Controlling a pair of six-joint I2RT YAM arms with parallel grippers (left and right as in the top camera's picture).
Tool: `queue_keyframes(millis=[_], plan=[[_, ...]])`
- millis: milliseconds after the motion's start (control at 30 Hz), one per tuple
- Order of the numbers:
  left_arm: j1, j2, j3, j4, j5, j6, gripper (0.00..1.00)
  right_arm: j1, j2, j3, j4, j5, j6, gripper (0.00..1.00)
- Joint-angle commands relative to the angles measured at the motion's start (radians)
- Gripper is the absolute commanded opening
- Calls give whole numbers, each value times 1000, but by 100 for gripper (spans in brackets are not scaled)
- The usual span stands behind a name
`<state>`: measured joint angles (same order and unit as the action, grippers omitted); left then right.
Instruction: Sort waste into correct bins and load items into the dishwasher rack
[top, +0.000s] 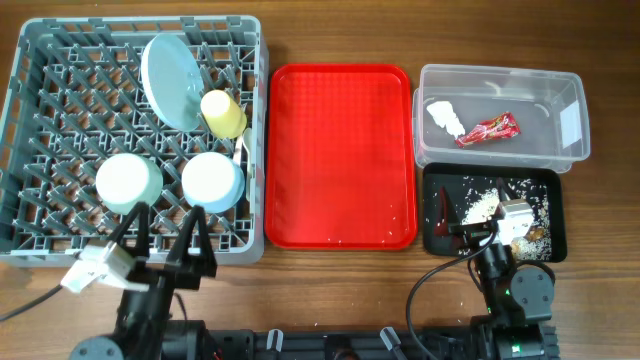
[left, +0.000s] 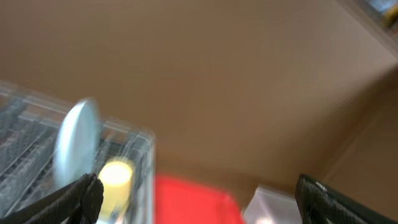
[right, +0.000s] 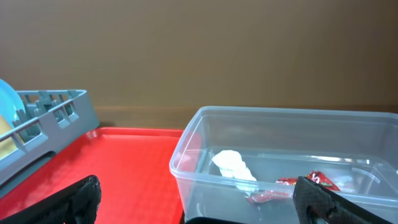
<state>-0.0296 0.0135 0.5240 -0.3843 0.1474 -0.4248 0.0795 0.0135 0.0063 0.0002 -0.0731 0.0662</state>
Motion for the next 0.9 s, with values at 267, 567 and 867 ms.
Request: queue_keyframes(millis=[267,567,867], plan=[[8,-10,-411,402,63,-9,100,-4,-10,-2,2,16,-12,100],[8,-10,-518,319,-19,16,100,-4,-10,-2,2,17,-12,100],[8,-10,-518,316,-19,481,100,-4,-10,-2,2,17,-12,100]])
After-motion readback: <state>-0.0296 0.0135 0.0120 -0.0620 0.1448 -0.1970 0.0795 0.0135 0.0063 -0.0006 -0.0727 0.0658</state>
